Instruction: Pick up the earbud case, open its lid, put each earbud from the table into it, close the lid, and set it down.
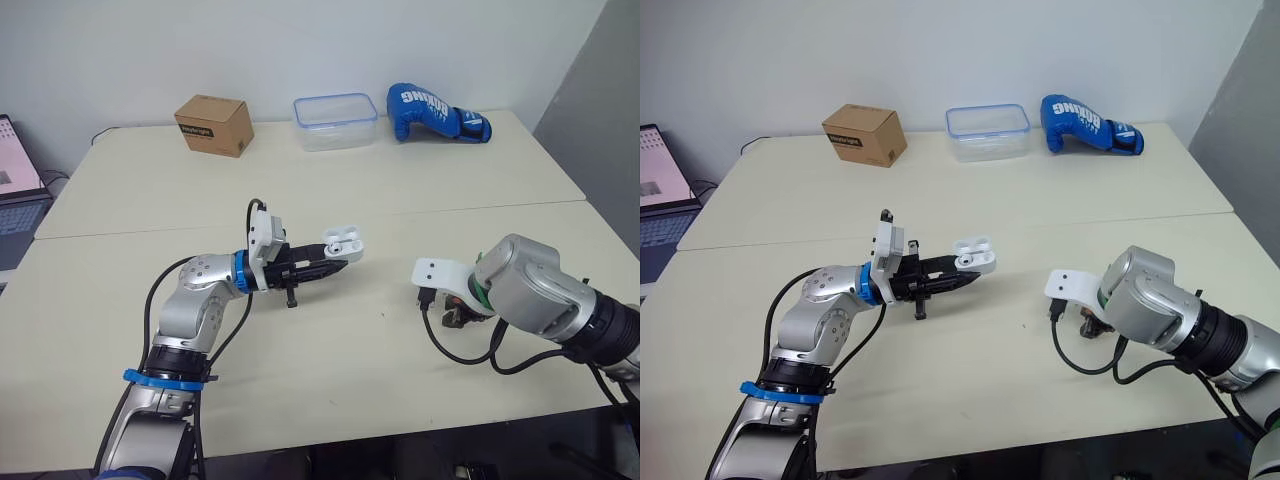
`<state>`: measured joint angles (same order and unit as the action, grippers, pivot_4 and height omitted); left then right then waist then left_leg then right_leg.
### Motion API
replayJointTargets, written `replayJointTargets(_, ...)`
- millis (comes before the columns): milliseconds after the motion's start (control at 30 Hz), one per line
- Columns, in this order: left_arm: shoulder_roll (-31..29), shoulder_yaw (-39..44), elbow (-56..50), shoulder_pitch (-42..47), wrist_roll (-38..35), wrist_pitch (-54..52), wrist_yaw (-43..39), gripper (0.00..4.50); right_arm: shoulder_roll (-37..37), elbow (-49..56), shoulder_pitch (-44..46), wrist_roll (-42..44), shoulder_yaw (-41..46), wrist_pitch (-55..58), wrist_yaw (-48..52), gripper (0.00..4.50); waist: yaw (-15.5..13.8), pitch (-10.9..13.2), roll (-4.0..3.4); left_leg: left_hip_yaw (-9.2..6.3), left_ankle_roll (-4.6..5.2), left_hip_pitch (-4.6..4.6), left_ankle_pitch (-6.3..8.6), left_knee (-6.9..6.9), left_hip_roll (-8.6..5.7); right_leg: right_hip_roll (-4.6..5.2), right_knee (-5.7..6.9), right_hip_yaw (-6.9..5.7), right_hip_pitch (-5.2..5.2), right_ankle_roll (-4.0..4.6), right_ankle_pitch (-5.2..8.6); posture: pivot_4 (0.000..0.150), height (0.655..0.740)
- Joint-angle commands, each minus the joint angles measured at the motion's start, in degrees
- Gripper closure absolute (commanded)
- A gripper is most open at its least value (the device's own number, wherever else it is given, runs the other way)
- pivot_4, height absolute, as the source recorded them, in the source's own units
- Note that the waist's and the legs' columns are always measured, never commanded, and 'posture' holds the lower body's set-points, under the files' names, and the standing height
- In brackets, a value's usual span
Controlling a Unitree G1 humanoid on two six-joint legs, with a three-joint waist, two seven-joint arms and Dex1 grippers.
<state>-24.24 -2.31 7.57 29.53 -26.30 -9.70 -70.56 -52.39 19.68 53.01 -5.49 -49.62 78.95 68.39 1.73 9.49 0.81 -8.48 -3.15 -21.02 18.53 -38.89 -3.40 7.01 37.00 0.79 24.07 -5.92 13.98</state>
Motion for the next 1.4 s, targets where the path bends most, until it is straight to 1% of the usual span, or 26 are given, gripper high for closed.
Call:
replayJointTargets(33,0.2,0.2,-0.7,0.6,-0.3,0.7,0.1,3.66,-0.8,0.9,1.0,1.3,-1.0,-0.1,-1.4,3.38,0.0,0.0,0.00,0.00,0.00,0.00,0.00,0.00,0.00,0.00,0.00,0.00,0.00,0.00,0.00,0.150,0.7307)
replayJointTargets(133,0.2,0.2,-0.8,0.6,-0.3,0.7,0.2,3.66,-1.0,0.9,1.1,2.0,-1.2,-0.3,-1.9,4.15,0.0,0.0,0.00,0.00,0.00,0.00,0.00,0.00,0.00,0.00,0.02,-0.01,0.00,0.00,0.00,0.150,0.7307)
replayJointTargets(767,0.3,0.2,-0.9,0.3,-0.3,0.7,0.2,3.66,-2.3,2.7,1.9,6.3,-1.7,-0.7,-3.9,4.15,0.0,0.0,0.00,-0.01,0.00,0.00,0.00,0.00,0.00,0.00,0.00,-0.01,0.00,0.00,0.00,0.150,0.7307)
replayJointTargets(900,0.4,0.2,-0.5,0.1,-0.2,1.0,0.3,3.66,-3.1,3.5,2.6,7.4,0.0,-0.9,-3.8,4.15,0.0,0.0,0.00,0.00,0.00,0.00,0.00,0.01,0.00,0.00,0.00,-0.01,0.01,0.00,0.00,0.150,0.7307)
replayJointTargets(1033,0.5,0.8,0.3,0.0,-0.2,1.3,1.0,3.66,-2.9,4.4,1.6,10.0,7.5,-2.2,-5.0,4.15,0.0,0.0,0.00,0.01,0.00,-0.01,0.00,0.01,0.00,0.00,-0.01,0.00,0.01,0.00,0.00,0.150,0.7307)
replayJointTargets(1133,0.6,1.4,1.4,0.0,-0.4,1.5,1.2,3.66,-0.1,4.2,-2.0,12.9,17.2,-0.4,-8.4,4.15,-0.1,0.0,0.01,-0.02,0.00,-0.01,0.00,0.02,0.01,0.00,0.00,-0.03,0.01,0.00,0.00,0.150,0.7307)
replayJointTargets(1233,0.7,1.3,2.3,0.1,-0.2,1.9,1.0,3.66,2.8,4.3,-6.8,15.0,25.4,-2.2,-11.4,4.15,-0.1,0.0,0.01,-0.02,0.00,-0.02,0.00,0.02,-0.01,0.00,0.00,-0.02,0.01,0.00,0.00,0.150,0.7307)
replayJointTargets(1300,0.9,1.3,3.2,0.5,-0.1,2.0,1.0,3.66,9.3,4.7,-11.0,18.6,36.6,-1.1,-13.4,4.15,-0.2,0.0,0.01,-0.03,0.00,-0.03,0.00,0.03,-0.01,0.00,-0.01,-0.03,-0.01,0.00,0.00,0.150,0.7307)
replayJointTargets(1400,0.9,1.3,4.7,1.5,-0.3,2.1,0.5,3.66,22.2,7.2,-14.0,24.5,53.1,2.7,-16.3,4.15,0.0,0.0,-0.02,-0.01,0.00,-0.01,0.00,0.02,0.02,-0.01,0.07,0.00,0.02,0.01,-0.01,0.150,0.7307)
